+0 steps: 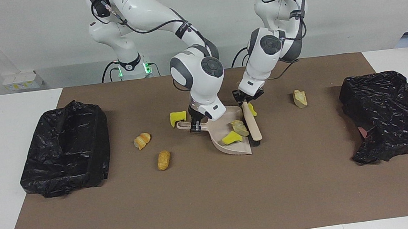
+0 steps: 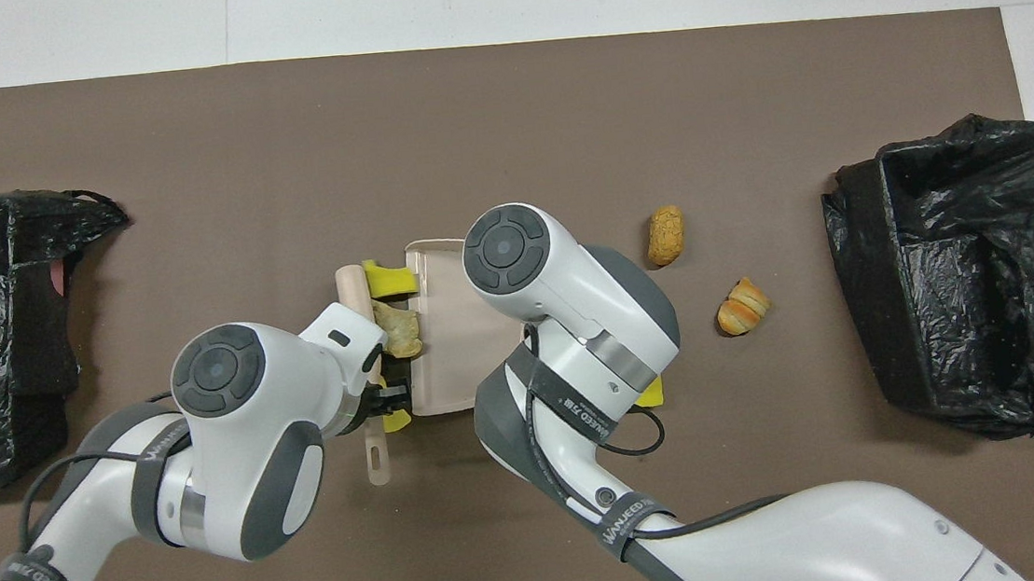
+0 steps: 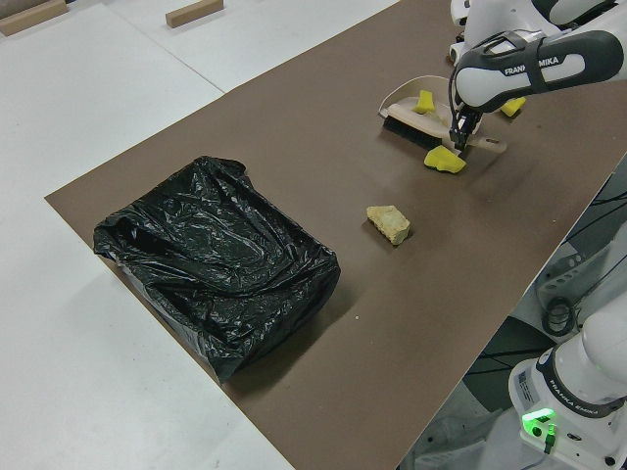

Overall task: Sweep and dump trash in bin
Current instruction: 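Sweep the yellow pieces into the dustpan with the left gripper's brush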

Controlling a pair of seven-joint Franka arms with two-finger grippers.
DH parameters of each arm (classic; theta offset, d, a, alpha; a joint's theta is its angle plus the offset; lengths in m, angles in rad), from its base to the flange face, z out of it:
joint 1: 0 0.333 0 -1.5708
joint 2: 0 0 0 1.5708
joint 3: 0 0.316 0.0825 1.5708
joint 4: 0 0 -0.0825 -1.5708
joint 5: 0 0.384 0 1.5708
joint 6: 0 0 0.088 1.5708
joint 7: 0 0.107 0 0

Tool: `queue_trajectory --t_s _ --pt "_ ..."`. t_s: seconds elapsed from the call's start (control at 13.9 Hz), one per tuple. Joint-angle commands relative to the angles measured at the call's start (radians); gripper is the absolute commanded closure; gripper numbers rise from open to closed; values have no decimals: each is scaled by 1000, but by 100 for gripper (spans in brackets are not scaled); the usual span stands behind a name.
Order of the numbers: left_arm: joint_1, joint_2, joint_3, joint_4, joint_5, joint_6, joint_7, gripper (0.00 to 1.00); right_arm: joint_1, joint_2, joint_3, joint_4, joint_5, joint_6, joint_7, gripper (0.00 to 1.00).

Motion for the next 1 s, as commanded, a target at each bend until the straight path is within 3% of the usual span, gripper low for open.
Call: queue_trajectory --t_s 0.0,0.36,0.72,0.93 --pt "-44 -11 18 30 -21 4 -37 100 -14 -23 8 -36 -31 19 7 100" --pt "48 -141 38 59 0 -214 -193 100 -18 -20 8 -37 -54 48 -118 100" --pt "173 -202 32 47 235 -441 -461 100 -14 -24 8 -41 -80 48 -160 100" --pt "247 -259 35 -33 299 -495 -479 100 -3 -35 10 -63 -74 51 -137 100"
